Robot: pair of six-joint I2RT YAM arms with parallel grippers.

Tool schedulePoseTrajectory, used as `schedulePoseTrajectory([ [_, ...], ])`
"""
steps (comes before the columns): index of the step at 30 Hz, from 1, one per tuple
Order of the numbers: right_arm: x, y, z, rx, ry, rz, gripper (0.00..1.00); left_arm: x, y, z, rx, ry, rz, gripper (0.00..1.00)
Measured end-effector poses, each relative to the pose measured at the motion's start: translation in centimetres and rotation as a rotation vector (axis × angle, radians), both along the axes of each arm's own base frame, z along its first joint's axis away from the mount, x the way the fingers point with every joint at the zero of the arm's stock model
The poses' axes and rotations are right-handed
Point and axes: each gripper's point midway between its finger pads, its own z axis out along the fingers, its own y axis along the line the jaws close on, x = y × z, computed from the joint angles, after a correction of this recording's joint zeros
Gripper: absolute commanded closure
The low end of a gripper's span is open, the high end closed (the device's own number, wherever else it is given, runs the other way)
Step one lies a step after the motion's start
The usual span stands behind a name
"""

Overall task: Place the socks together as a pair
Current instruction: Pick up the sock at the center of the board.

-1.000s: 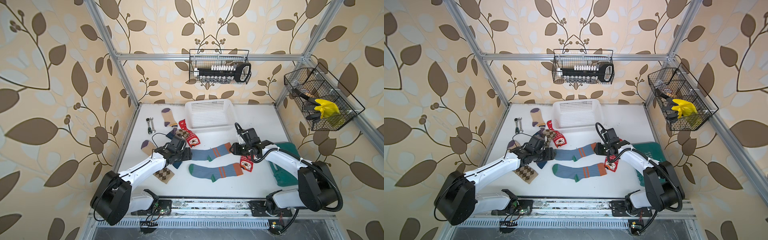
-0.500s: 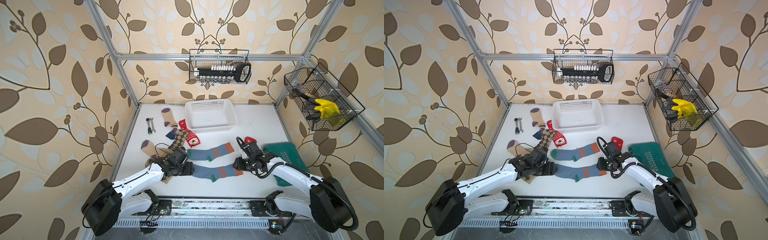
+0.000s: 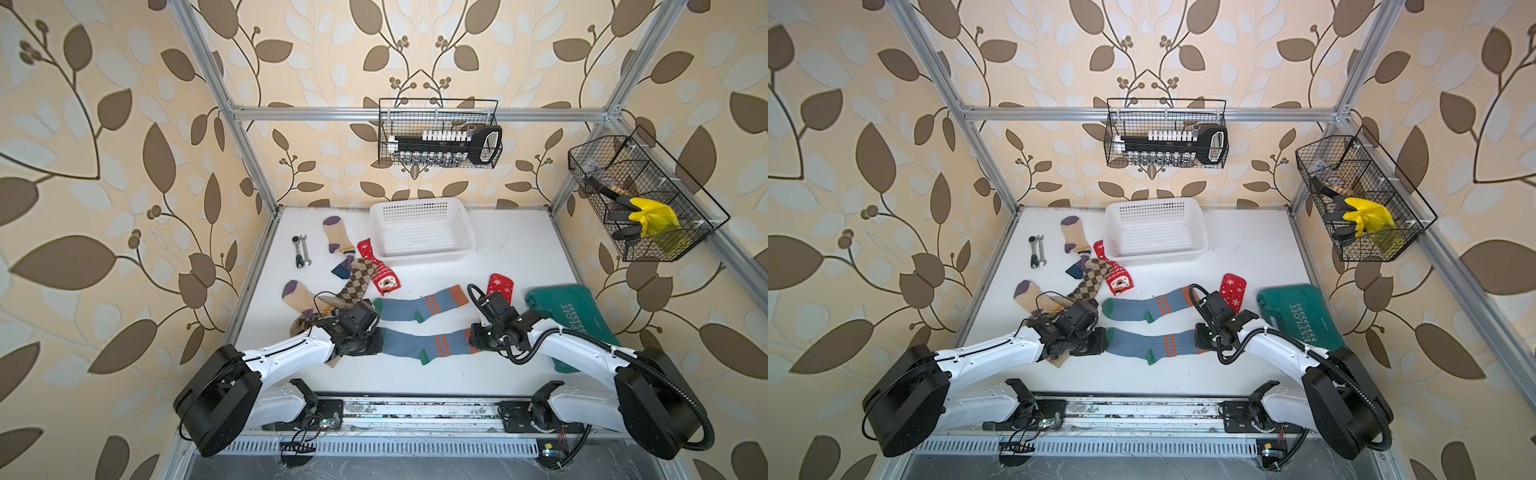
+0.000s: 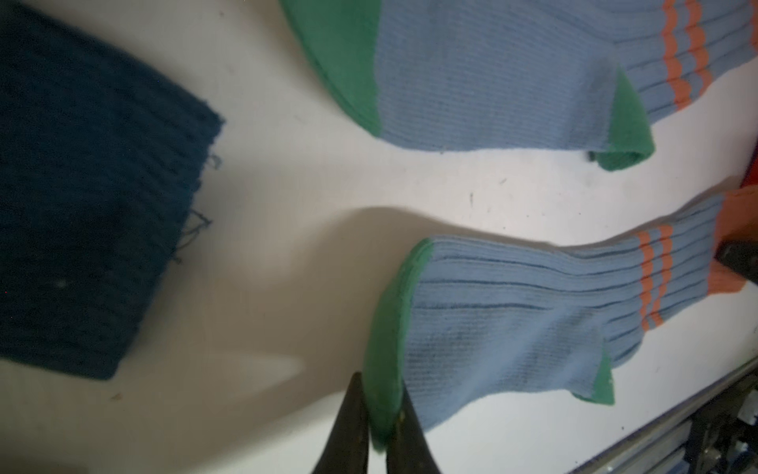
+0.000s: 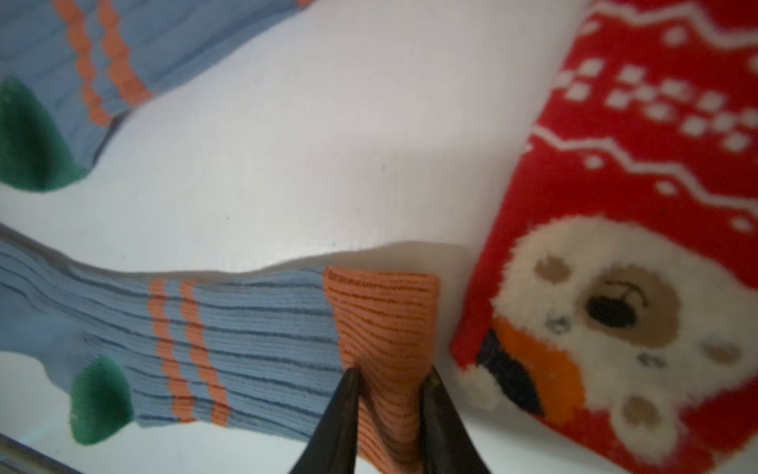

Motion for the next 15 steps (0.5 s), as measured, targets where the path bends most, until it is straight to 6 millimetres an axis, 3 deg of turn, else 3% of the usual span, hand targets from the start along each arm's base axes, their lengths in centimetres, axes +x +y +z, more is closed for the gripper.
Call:
schedulePoseTrajectory([
  [8,1.4,0.9,1.0,-0.010,-0.026,0.031,0.96,0.4,0.1,0.1,0.016,-0.012,0.000,1.00],
  [12,2.2,1.3,2.7,-0.002,-0.058,0.046,0.99,0.4,0.1,0.6,0.017,-0.010,0.000,1.00],
  [15,3.0,1.7,4.9,0.009,-0.101,0.063,1.00,0.6,-0.1,2.4,0.003,-0.029,-0.004,1.00],
])
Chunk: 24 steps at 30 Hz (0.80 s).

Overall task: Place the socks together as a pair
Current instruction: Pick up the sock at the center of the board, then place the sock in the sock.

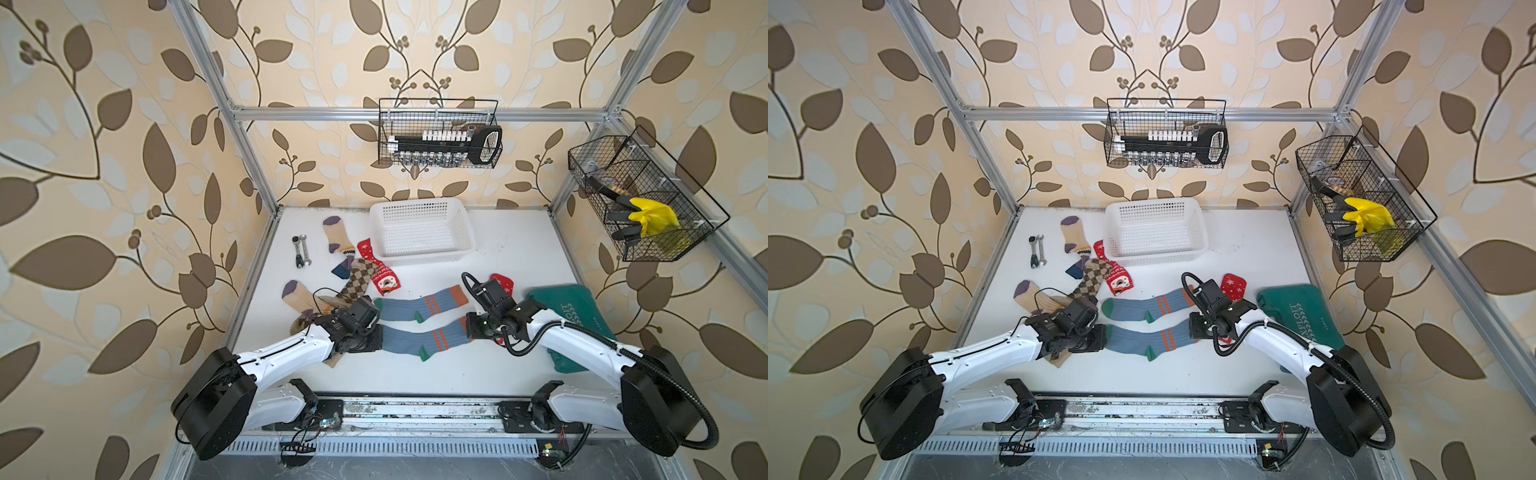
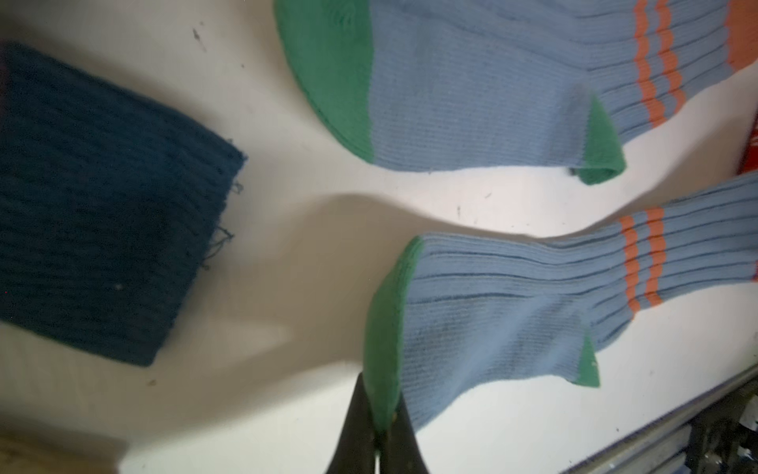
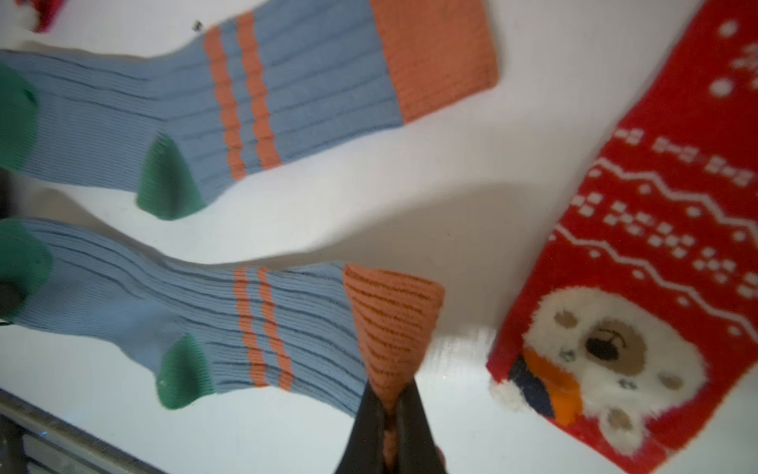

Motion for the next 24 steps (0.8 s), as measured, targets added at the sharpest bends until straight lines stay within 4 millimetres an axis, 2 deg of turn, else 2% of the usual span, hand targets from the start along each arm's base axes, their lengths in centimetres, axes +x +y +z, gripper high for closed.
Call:
schedulePoseTrajectory([
  [7,2.7,0.9,5.7,0.023,-0.117,0.037,1.00,2.6,-2.4,8.4,-0.113,-0.140,-0.026,1.00],
  [10,4.3,0.4,7.7,0.031,-0.158,0.025,1.00,3.5,-2.9,10.4,-0.121,-0.185,-0.041,1.00],
  [12,5.6,0.0,8.7,0.033,-0.177,0.015,1.00,4.3,-3.1,10.8,-0.099,-0.198,-0.042,1.00],
  [15,7.4,-0.3,9.1,0.026,-0.179,0.012,1.00,5.5,-3.4,10.1,-0.057,-0.189,-0.047,1.00],
  [19,9.2,-0.3,7.8,0.009,-0.134,0.026,1.00,6.7,-2.6,8.1,0.002,-0.157,-0.030,1.00],
  [24,10.2,0.0,5.3,0.001,-0.059,0.044,1.00,8.3,-0.7,7.3,0.027,-0.145,0.018,1.00],
])
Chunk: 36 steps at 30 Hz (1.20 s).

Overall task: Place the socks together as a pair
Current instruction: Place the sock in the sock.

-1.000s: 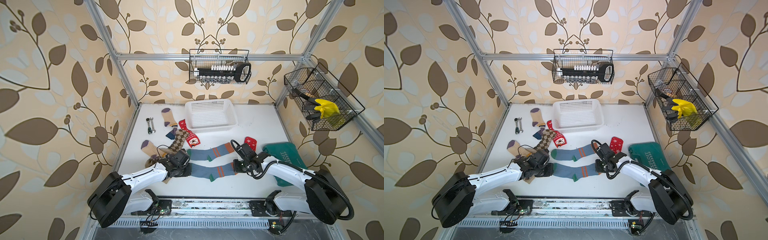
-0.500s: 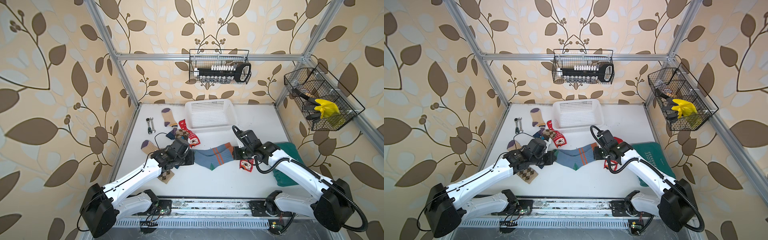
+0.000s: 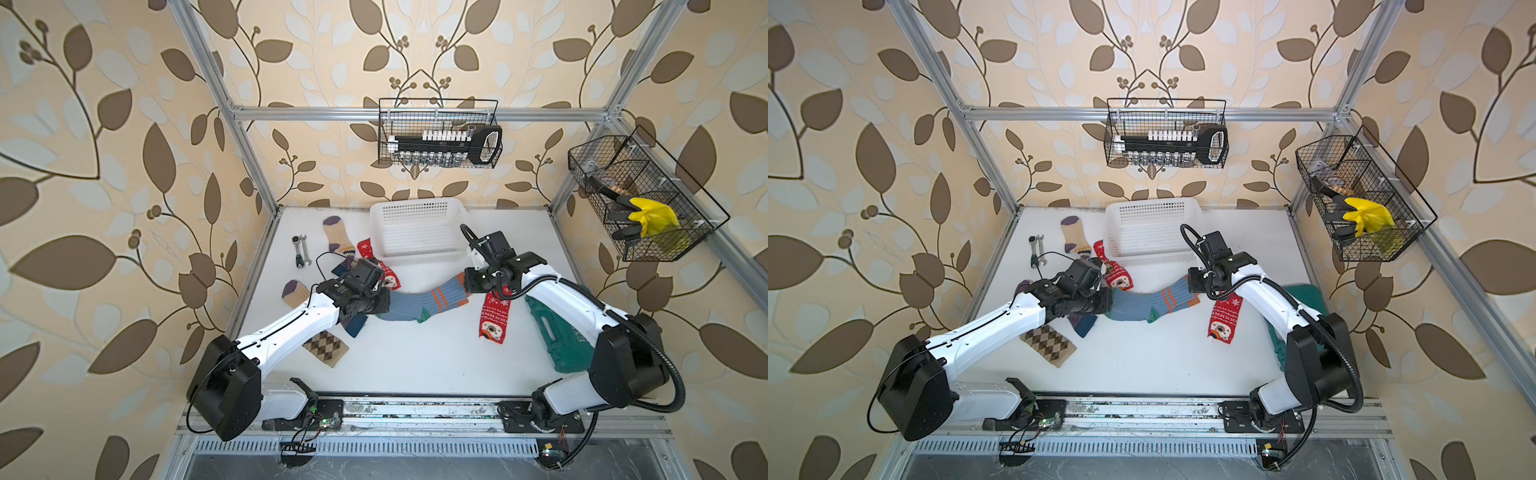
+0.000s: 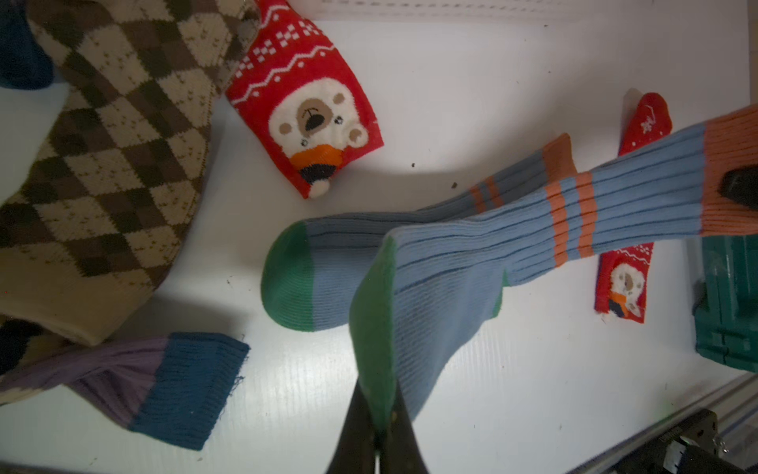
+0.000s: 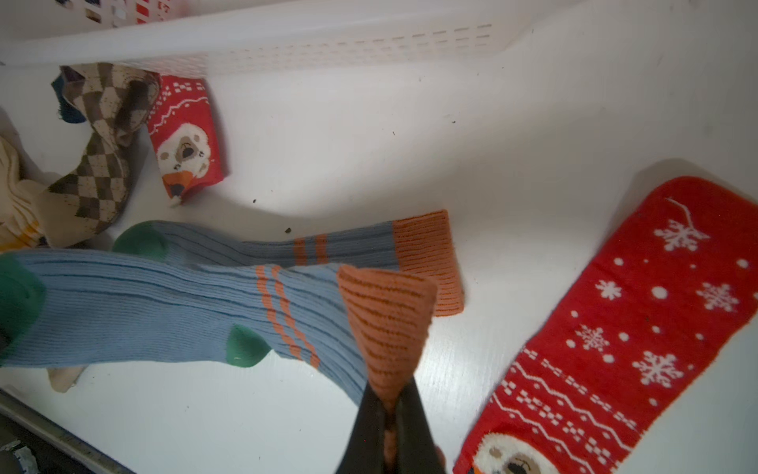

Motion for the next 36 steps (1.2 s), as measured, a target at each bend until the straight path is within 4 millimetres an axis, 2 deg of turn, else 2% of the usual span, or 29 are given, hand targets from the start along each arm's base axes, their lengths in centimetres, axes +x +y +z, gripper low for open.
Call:
schedulePoseTrajectory([
  [5,0.4,0.6,-1.6,0.003,0.048,0.024,0.99,1.1,1.3,-1.0,0.014,0.021,0.023,1.00],
  [14,0.8,0.7,-4.0,-0.022,0.101,0.036,0.96,1.4,0.9,-4.8,0.038,0.118,0.004,0.95],
  [20,1.1,0.4,-5.4,-0.039,0.121,0.031,0.89,2.1,1.0,-6.9,0.055,0.150,0.015,0.92],
  [24,1.5,0.3,-5.4,-0.046,0.110,0.023,0.76,2.5,1.1,-7.4,0.057,0.149,0.022,0.87],
  [29,1.9,0.1,-6.0,-0.059,0.108,0.010,0.69,2.9,1.3,-7.4,0.060,0.141,0.031,0.84],
  [30,2.0,0.1,-6.2,-0.060,0.108,0.008,0.68,2.9,1.3,-7.4,0.061,0.139,0.032,0.80],
  [33,2.0,0.0,-6.7,-0.062,0.109,-0.002,0.64,3.0,1.6,-7.4,0.068,0.133,0.029,0.59],
  [36,1.8,-0.5,-7.2,-0.062,0.114,-0.019,0.60,3.0,2.0,-7.7,0.075,0.135,0.035,0.50],
])
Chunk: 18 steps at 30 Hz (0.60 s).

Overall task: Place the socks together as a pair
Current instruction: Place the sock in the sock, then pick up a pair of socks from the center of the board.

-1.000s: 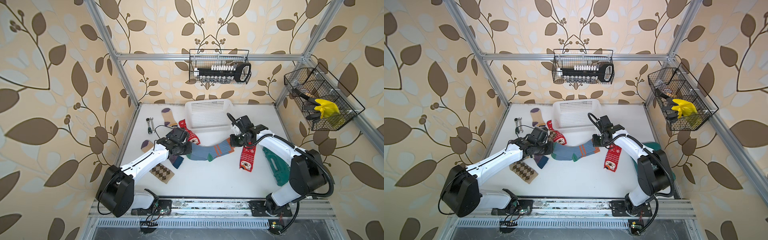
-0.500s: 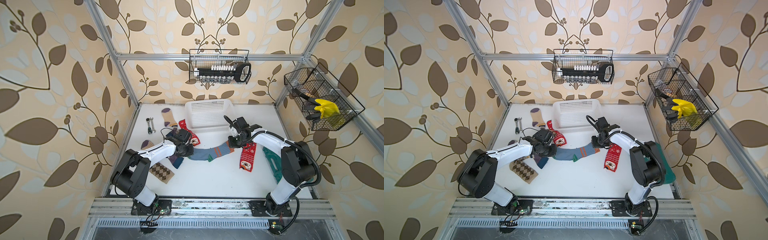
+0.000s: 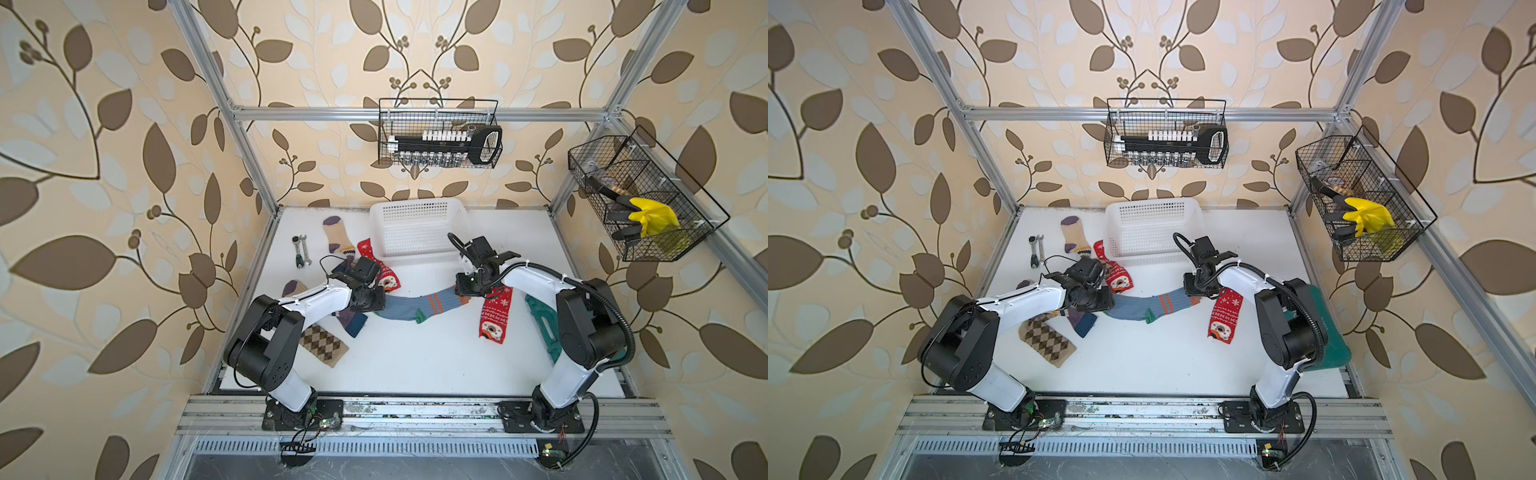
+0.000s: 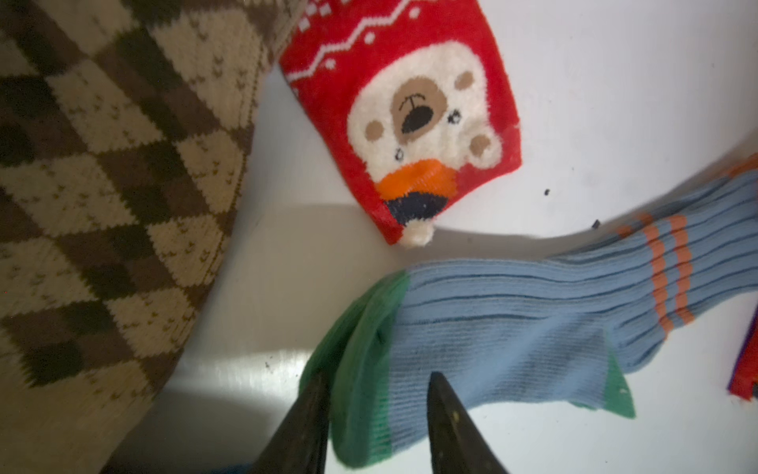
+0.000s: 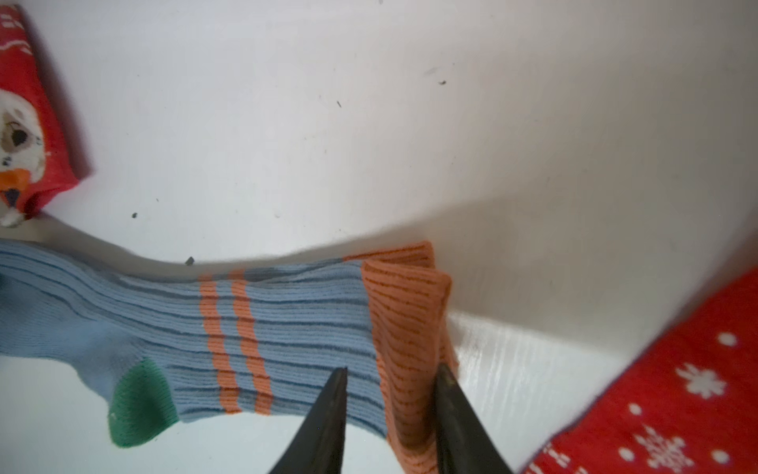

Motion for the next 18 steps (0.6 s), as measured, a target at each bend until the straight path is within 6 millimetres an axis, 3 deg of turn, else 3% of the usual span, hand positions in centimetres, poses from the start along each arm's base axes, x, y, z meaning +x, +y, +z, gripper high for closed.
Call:
schedulePoseTrajectory([
  [8,-0.4,-2.8,-2.1,0.021,0.036,-0.093,0.52,-0.8,1.3,-1.2,0.024,0.030,0.021,0.44],
  [12,0.0,-2.7,-2.3,0.044,0.031,-0.100,0.51,-0.9,1.6,-1.5,0.024,0.034,0.028,0.44],
  [18,0.3,-1.7,-2.3,0.098,0.020,-0.087,0.52,-0.5,1.2,-1.3,-0.006,0.024,0.026,0.60],
])
